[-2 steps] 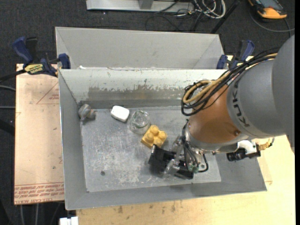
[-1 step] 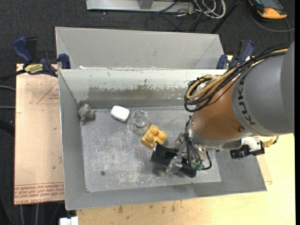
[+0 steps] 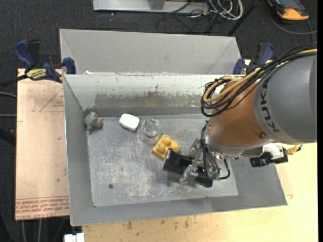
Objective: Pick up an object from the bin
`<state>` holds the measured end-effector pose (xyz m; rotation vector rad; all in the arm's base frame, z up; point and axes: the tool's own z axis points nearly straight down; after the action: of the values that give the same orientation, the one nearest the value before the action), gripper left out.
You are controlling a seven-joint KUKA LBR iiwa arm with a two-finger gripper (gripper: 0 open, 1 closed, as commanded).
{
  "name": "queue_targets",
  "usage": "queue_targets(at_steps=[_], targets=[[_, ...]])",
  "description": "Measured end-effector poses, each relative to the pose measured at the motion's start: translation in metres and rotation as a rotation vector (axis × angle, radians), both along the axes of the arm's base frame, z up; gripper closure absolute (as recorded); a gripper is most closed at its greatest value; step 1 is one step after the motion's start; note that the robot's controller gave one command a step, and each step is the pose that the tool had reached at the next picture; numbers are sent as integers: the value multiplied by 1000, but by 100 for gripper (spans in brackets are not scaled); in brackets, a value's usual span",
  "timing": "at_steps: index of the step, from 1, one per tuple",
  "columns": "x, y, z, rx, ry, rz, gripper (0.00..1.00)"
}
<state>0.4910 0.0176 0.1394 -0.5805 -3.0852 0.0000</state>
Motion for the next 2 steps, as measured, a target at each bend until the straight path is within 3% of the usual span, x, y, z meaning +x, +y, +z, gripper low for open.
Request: queue_targets(at_steps=[2], targets=[[0, 0, 6, 0, -1, 1, 100]])
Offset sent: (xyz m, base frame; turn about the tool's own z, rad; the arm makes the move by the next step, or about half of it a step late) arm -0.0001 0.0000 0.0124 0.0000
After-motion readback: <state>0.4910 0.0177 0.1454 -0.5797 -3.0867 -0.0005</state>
